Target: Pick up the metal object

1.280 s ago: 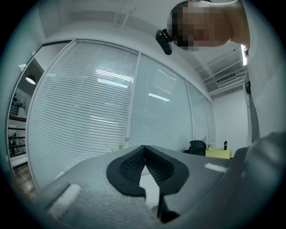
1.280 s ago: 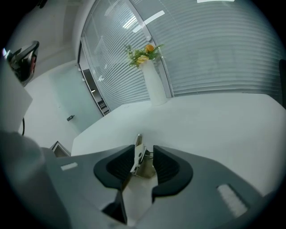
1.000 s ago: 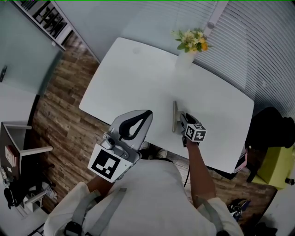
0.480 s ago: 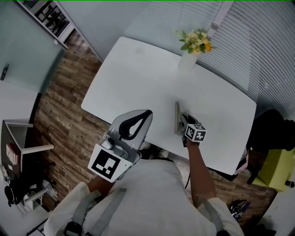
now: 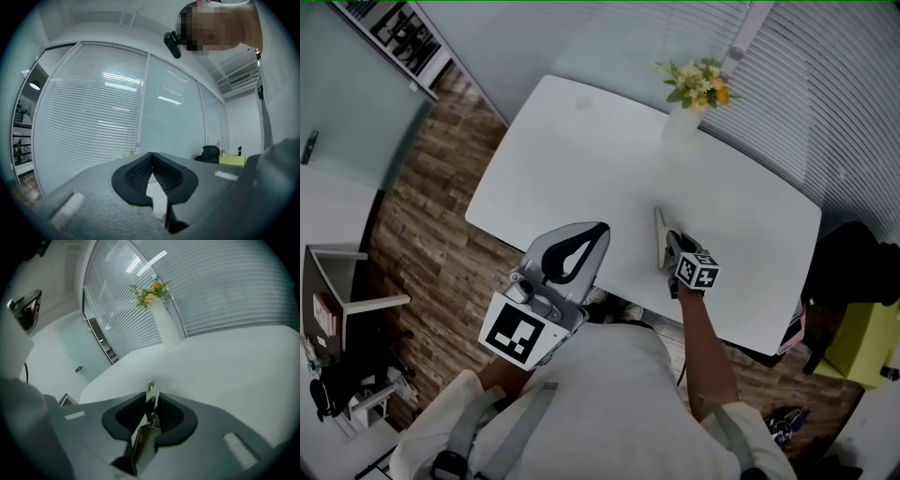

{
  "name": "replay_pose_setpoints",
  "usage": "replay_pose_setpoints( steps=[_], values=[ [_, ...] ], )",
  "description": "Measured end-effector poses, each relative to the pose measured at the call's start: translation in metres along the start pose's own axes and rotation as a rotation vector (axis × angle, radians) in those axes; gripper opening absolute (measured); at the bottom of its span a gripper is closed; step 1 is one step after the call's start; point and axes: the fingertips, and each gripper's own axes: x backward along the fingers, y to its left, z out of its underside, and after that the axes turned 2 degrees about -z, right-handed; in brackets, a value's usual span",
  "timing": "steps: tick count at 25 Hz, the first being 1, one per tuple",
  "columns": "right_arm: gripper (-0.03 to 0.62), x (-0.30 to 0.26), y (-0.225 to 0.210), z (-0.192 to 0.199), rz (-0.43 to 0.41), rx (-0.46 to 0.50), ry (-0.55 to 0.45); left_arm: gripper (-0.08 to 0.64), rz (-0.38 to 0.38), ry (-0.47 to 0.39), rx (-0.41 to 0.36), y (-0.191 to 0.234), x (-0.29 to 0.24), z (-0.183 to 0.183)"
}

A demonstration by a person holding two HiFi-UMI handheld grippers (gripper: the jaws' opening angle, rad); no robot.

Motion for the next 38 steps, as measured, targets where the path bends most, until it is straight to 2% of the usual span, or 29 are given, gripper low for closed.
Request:
replay_pose_setpoints(
  steps=[3,11,26,38],
  values=[
    [0.023,0.001,0.003,-0.006,-0.016,-0.018,-0.024,-0.002,0.003,-0.002,0.000,-0.001,-0.001,0.000],
    [0.020,0.011,0.002,-0.017,-0.011,-0.056,-0.059,-0.002,0.008,-0.010,0.000,-0.006,0.000,-0.002],
    [0.021,0.049,0.009,-0.047,0.011,-0.017,-0.120,-0.002,0.042,-0.025,0.000,-0.022,-0.006,-0.004],
    [0.021,0.098,0.045,-0.095,-0.005,0.033,-0.188,-0.002,0.078,-0.029,0.000,-0.035,-0.013,-0.004]
  ],
)
